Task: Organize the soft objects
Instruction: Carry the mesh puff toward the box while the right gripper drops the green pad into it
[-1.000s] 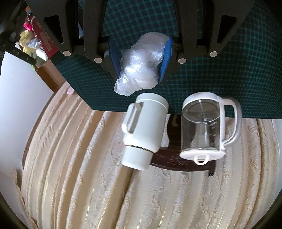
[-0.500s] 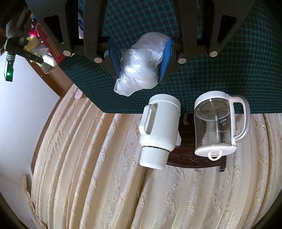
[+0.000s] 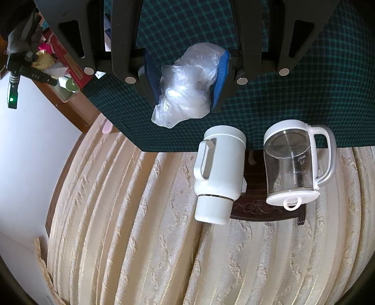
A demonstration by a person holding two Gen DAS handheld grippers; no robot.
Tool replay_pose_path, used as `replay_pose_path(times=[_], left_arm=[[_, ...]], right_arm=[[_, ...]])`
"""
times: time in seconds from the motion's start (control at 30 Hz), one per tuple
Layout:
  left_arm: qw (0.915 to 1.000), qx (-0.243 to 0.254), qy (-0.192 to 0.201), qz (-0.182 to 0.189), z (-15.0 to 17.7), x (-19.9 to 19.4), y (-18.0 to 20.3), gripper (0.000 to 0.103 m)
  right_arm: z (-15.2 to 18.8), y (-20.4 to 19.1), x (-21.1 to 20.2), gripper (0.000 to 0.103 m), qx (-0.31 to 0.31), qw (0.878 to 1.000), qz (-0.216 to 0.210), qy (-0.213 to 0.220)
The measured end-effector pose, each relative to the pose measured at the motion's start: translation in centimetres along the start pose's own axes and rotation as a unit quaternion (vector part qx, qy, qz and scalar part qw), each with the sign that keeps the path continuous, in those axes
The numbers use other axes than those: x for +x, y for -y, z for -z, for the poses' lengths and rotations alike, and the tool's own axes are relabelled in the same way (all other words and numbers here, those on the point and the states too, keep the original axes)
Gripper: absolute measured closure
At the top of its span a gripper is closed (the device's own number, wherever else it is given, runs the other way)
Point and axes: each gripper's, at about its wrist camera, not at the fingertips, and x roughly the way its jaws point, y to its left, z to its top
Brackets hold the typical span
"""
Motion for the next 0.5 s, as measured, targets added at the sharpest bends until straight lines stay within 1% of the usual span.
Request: replay_pose_path(times=[0.17,0.27,0.37,0.43,0.5], left_arm=[[0.9999,0.011,0.001,0.006,0.2,0.0,0.9,0.06],[0.9997,0.017,-0.002,0.015,0.3,-0.1,1.4,0.06],[0.9995,0.024,-0.004,0.021,0.5,-0.1,2.1,0.06],[0.9993,0.029,-0.008,0.023,0.8,0.0,2.7,0.06],[0.999,0.035,-0.014,0.024,1.2,0.3,3.2,0.06]], right_arm=[[0.0,0.3,-2.4,0.041,0.003,0.999,-0.018,0.029],[0.1,0.5,-4.4,0.039,0.002,0.998,-0.03,0.058],[0.6,1.0,-6.3,0.036,-0.005,0.996,-0.029,0.086],[1.2,1.5,-6.9,0.036,-0.009,0.995,-0.032,0.09],[1.6,2.0,-6.6,0.036,-0.015,0.996,-0.028,0.08]])
